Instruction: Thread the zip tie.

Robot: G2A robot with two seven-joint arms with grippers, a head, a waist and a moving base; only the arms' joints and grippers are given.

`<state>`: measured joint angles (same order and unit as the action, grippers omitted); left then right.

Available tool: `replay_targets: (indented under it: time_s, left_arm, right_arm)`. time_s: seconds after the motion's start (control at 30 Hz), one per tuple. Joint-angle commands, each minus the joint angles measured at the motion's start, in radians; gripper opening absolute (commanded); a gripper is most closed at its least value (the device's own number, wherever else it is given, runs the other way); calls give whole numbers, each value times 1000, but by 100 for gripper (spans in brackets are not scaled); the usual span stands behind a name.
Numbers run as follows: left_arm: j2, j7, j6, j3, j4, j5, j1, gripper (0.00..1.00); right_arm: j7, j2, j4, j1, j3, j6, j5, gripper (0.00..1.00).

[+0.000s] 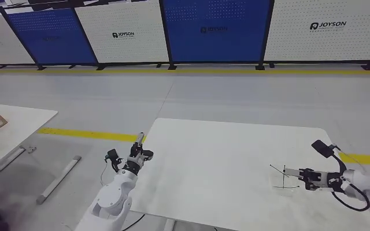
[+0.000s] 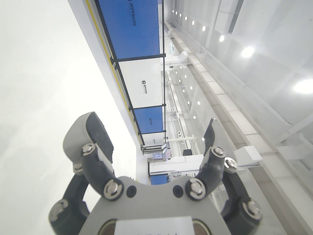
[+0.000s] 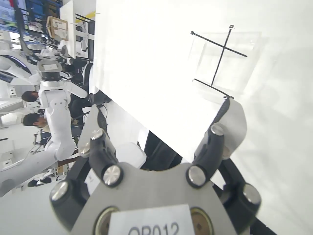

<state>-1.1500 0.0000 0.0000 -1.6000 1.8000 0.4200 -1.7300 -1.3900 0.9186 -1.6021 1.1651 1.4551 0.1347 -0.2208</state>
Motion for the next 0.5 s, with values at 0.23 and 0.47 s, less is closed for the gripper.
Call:
replay_targets:
  time_s: [0.23,0.47]
  left_arm:
    - [0,0,0,0,0,0,0,100]
    - [0,0,0,0,0,0,0,100]
  right_arm:
    - [0,-38,80,-73,-133,60,-40,100]
    - [0,-38,80,-73,-133,60,-40,100]
